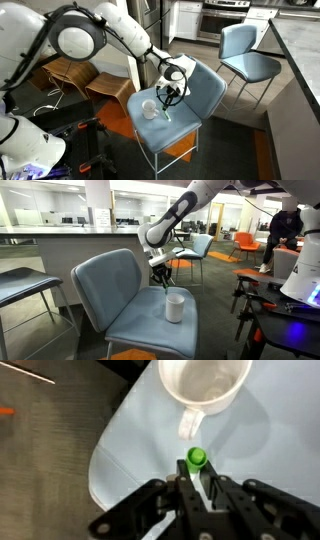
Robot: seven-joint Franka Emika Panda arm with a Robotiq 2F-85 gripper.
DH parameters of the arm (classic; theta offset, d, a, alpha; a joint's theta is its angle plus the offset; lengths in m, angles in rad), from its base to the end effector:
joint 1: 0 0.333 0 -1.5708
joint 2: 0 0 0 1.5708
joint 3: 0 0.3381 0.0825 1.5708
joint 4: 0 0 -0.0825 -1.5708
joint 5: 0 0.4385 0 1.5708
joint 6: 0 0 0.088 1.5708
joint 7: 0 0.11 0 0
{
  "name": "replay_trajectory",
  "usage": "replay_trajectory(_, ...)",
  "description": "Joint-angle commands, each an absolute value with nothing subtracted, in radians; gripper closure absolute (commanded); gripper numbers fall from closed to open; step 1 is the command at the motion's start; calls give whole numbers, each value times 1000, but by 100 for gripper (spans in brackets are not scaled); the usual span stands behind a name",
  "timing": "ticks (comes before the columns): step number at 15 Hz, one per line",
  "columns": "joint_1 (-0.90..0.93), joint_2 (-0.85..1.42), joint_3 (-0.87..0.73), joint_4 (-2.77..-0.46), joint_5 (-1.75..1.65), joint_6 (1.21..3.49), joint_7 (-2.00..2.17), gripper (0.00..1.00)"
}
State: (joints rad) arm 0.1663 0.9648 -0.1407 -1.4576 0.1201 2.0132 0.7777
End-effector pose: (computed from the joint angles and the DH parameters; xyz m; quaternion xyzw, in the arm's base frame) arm 0.7140 0.0360 0.0509 0.9048 -0.3767 -0.1764 0.0907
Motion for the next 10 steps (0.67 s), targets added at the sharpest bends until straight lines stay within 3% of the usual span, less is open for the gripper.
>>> replay_trajectory(1, 167, 1115, -150, -1197, 92, 1809, 849, 95)
replay_trajectory(7, 153, 1290, -146, -896, 54, 1681, 867, 95)
replay_trajectory(8, 154, 1306, -152, -866, 43, 1696, 865, 86)
replay_trajectory(9, 150, 1317, -150, -839, 37, 1702, 859, 84)
replay_trajectory(10, 149, 1333, -152, -807, 26, 1710, 856, 59)
